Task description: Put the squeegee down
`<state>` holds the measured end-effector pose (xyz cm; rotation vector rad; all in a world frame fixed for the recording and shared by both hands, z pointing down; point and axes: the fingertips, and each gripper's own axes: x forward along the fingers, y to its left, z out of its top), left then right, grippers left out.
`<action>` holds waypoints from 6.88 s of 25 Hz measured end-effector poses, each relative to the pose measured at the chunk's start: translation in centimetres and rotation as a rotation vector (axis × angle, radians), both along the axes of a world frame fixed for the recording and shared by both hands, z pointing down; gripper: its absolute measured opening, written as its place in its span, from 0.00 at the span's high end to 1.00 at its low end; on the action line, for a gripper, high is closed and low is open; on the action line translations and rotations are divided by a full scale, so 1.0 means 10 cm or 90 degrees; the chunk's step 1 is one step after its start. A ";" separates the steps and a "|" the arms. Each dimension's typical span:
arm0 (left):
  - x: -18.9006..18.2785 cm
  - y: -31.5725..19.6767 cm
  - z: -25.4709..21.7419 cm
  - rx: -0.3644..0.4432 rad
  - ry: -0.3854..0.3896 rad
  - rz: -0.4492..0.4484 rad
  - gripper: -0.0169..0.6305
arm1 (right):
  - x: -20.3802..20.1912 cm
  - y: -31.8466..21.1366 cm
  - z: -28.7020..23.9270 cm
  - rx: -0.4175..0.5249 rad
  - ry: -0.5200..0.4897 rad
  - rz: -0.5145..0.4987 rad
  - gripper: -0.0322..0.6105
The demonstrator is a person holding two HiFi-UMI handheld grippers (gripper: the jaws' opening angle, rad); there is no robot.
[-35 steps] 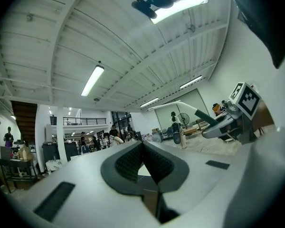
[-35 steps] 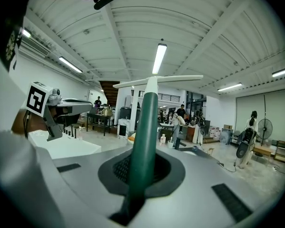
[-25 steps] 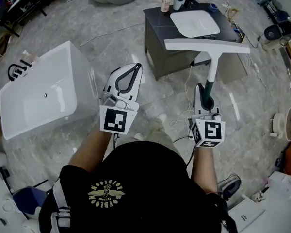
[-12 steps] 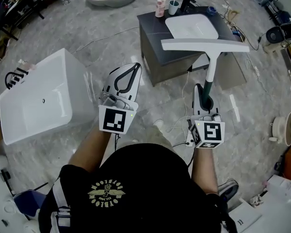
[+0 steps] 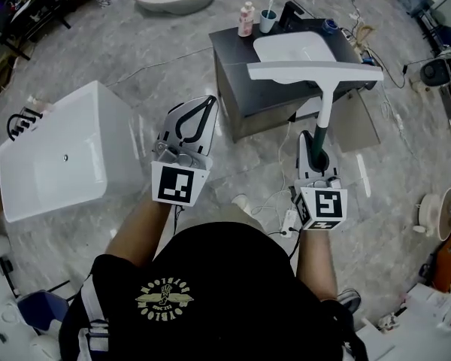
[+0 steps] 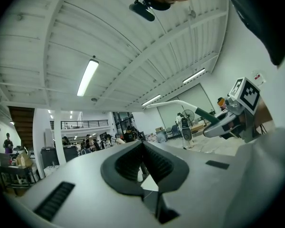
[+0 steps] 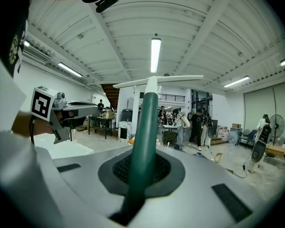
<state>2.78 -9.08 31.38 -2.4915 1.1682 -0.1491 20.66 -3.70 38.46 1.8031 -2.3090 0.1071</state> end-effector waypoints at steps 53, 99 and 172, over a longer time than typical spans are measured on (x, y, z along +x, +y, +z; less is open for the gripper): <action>-0.35 -2.49 0.06 -0.016 -0.006 -0.014 0.94 | -0.36 -2.58 -0.02 -0.011 0.007 -0.025 0.91; -0.07 -3.78 0.37 -0.056 -0.020 0.007 0.94 | -0.34 -3.95 2.04 -0.246 -0.007 -0.046 0.91; -0.11 -3.59 0.40 -0.060 -0.012 0.015 0.94 | -0.24 -3.55 3.04 -0.379 -0.012 -0.055 0.69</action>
